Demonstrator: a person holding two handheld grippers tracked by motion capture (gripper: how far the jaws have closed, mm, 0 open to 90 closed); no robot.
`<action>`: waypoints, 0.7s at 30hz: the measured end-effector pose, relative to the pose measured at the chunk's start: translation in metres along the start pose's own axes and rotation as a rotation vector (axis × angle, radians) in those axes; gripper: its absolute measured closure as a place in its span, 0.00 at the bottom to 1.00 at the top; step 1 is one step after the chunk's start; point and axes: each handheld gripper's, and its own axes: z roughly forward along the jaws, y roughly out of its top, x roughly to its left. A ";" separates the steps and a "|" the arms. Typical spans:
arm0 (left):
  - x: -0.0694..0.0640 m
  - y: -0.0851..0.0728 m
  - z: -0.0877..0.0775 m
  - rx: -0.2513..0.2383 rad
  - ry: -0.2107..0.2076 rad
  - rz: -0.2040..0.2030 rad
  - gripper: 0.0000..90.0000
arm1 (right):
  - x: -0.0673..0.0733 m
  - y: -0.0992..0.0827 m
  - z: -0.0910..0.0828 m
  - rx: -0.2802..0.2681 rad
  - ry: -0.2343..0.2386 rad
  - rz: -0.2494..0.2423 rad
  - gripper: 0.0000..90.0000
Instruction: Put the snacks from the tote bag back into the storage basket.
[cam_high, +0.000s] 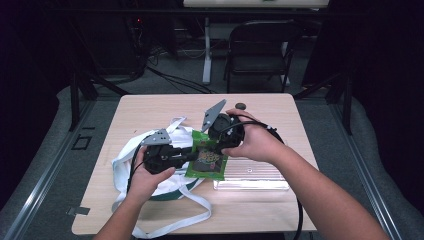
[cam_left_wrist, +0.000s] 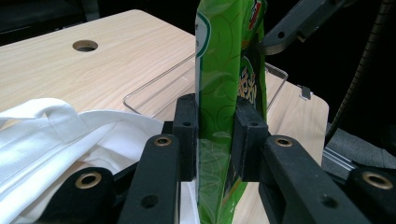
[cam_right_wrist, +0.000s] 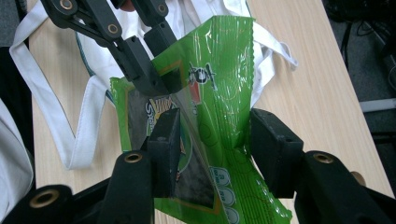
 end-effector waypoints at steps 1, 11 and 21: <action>0.000 0.000 0.000 0.001 0.000 0.001 0.83 | 0.000 0.000 0.001 0.001 0.005 0.004 0.61; -0.002 0.000 0.002 0.011 -0.010 0.021 0.83 | -0.003 -0.003 0.000 0.033 0.038 0.014 0.77; -0.003 -0.001 0.004 0.005 -0.018 0.025 0.82 | -0.003 -0.003 -0.002 0.063 0.071 -0.023 0.86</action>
